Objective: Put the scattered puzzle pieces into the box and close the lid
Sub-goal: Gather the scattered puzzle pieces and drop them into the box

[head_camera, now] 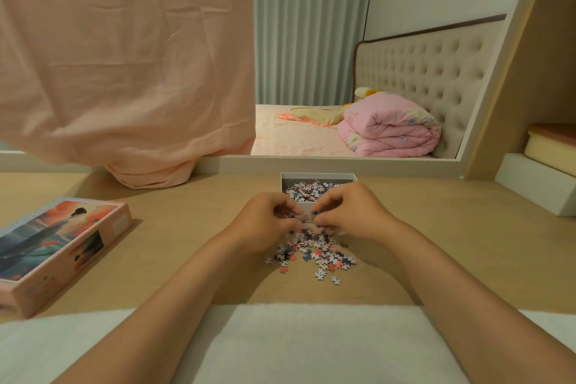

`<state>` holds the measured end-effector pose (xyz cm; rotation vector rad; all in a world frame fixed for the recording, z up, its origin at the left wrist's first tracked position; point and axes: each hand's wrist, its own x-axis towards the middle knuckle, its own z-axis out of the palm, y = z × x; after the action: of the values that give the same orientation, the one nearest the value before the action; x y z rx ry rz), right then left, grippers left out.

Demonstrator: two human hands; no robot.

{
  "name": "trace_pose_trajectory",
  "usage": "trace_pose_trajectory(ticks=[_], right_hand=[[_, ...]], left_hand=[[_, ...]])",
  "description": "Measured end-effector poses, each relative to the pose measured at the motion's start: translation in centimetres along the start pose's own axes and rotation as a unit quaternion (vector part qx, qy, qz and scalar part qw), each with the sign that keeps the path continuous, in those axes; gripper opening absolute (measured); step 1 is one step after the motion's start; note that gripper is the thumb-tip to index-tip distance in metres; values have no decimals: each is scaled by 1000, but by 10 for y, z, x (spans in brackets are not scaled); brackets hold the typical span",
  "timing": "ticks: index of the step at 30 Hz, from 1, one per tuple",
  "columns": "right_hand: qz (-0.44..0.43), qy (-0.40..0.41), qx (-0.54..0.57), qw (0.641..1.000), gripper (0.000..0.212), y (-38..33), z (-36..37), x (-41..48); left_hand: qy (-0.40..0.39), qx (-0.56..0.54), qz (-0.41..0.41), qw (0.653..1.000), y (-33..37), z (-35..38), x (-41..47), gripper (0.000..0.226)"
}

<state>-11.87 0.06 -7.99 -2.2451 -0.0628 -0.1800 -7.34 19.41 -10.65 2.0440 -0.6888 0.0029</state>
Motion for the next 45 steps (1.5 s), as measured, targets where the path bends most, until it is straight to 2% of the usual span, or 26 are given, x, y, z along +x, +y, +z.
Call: trace_pose_trajectory(ticks=[4, 7, 9, 12, 14, 18, 22, 25, 28, 31, 33, 37, 41, 45], right_hand=[[-2, 80, 87, 993, 19, -3, -19, 22], [-14, 152, 71, 986, 17, 3, -21, 37], [-21, 168, 37, 985, 16, 10, -18, 43], [-24, 125, -29, 991, 18, 23, -12, 51], [-38, 94, -75, 992, 23, 26, -14, 52], [-62, 73, -128, 987, 25, 25, -16, 47], [-62, -13, -201, 978, 30, 25, -10, 36], [-77, -16, -212, 974, 32, 19, -11, 29], [-103, 20, -199, 974, 31, 12, -17, 18], [-128, 54, -179, 974, 28, 6, -21, 5], [-124, 56, -170, 976, 24, 5, -23, -2], [-55, -47, -200, 977, 24, 7, -21, -15], [-40, -147, -293, 944, 34, 13, -10, -23], [-34, -125, -236, 963, 33, 12, -10, -27]], left_hand=[[63, -75, 4, 995, 12, -10, 25, 9], [99, -80, 6, 992, 14, -10, 46, 6], [118, -56, 10, 991, 10, -4, 57, 7], [117, 77, 46, 989, 4, 4, 67, 12], [73, 152, 80, 982, 1, 9, 69, 18], [1, 218, 99, 971, -5, 14, 68, 30], [-31, 297, 106, 948, -10, 12, 65, 39], [-46, 291, 91, 951, -11, 10, 60, 44], [-10, 273, 112, 955, -5, 8, 50, 45], [41, 274, 148, 949, 5, 3, 38, 36], [44, 274, 158, 948, 11, 1, 27, 27], [-47, 297, 133, 944, 16, 5, 7, 26], [-158, 326, 84, 928, 4, 17, -7, 52], [-173, 304, 89, 933, 2, 17, -14, 61]])
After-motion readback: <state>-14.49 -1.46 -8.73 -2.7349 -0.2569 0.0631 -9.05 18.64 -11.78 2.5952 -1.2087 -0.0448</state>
